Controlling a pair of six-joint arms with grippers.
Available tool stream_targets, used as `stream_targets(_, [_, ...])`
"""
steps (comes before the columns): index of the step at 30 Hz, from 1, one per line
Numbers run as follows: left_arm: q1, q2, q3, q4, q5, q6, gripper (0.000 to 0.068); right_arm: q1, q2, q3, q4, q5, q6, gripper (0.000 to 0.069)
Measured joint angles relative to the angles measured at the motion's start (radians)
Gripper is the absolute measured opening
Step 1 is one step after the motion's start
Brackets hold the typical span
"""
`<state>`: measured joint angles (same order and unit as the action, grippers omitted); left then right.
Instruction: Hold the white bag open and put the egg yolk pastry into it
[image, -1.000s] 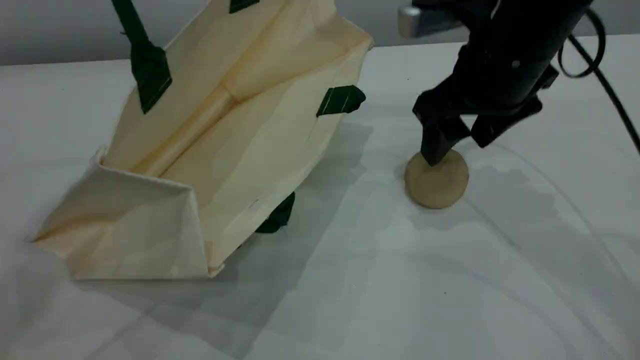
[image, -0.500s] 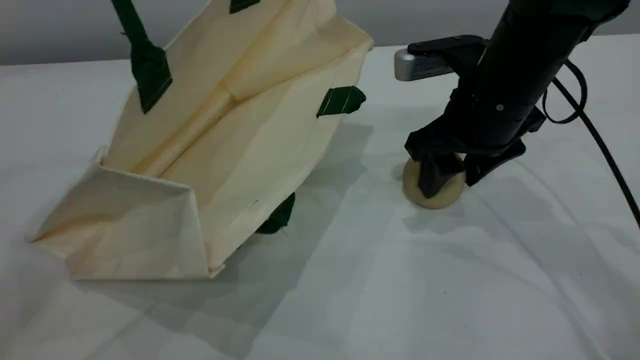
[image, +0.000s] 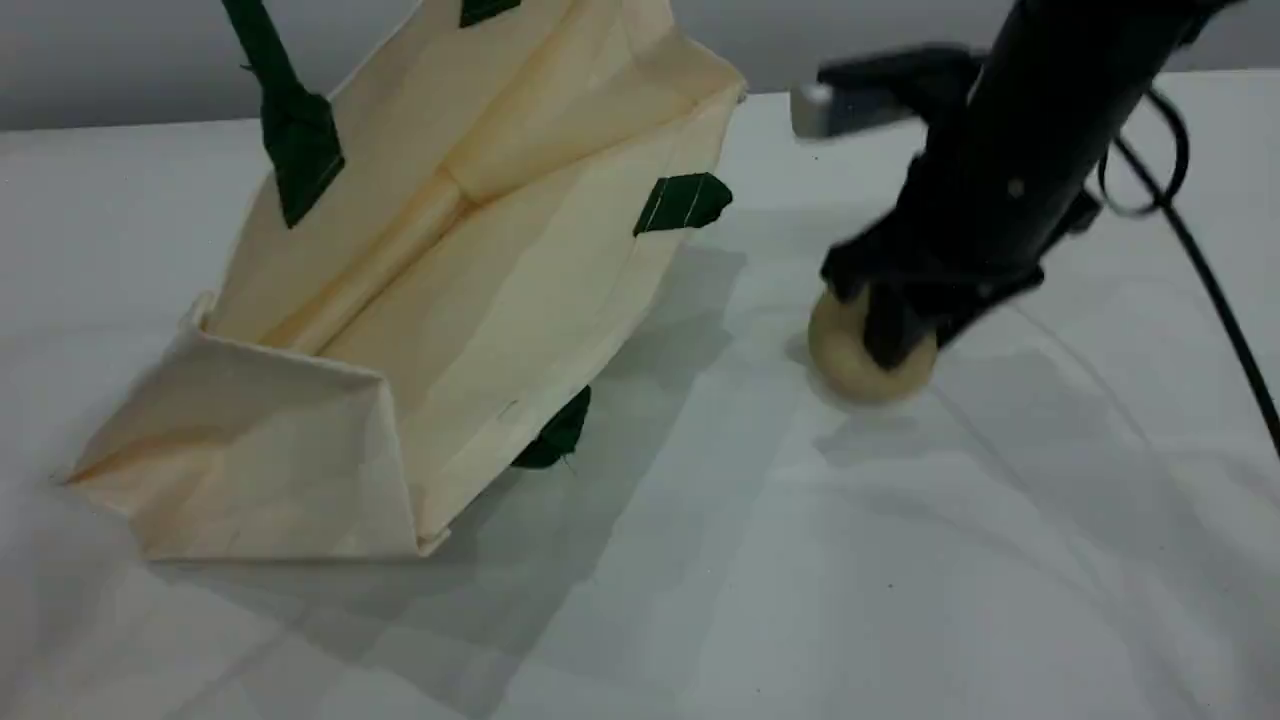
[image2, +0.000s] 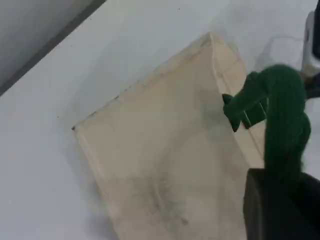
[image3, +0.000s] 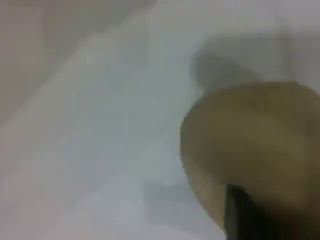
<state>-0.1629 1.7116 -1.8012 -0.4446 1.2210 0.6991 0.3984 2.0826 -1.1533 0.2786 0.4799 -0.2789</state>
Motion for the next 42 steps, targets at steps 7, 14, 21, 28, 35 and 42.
stream_targets(7, [0.000,0.000,0.000,0.000,0.000,0.054,0.0092,-0.001,-0.148,0.000,-0.145,0.024,0.135,0.0213])
stream_targets(14, [0.000,0.000,0.000,-0.001,0.000,0.068,0.0092,0.000,-0.318,0.000,-0.131,0.070,0.168,0.0213])
stream_targets(21, [-0.040,0.000,-0.034,0.002,0.001,0.078,0.0092,0.025,-0.439,0.020,-0.050,0.072,0.122,0.0213])
stream_targets(28, [-0.135,0.000,-0.067,0.073,0.001,0.067,0.0092,0.144,-0.476,0.133,0.004,-0.058,0.107,0.0213])
stream_targets(35, [-0.153,0.000,-0.067,0.073,0.001,0.044,0.0092,0.299,-0.476,0.161,0.015,-0.159,0.109,0.0213])
stream_targets(42, [-0.153,0.000,-0.067,0.072,0.001,0.037,0.0092,0.441,-0.463,0.161,0.020,-0.245,0.113,0.0213])
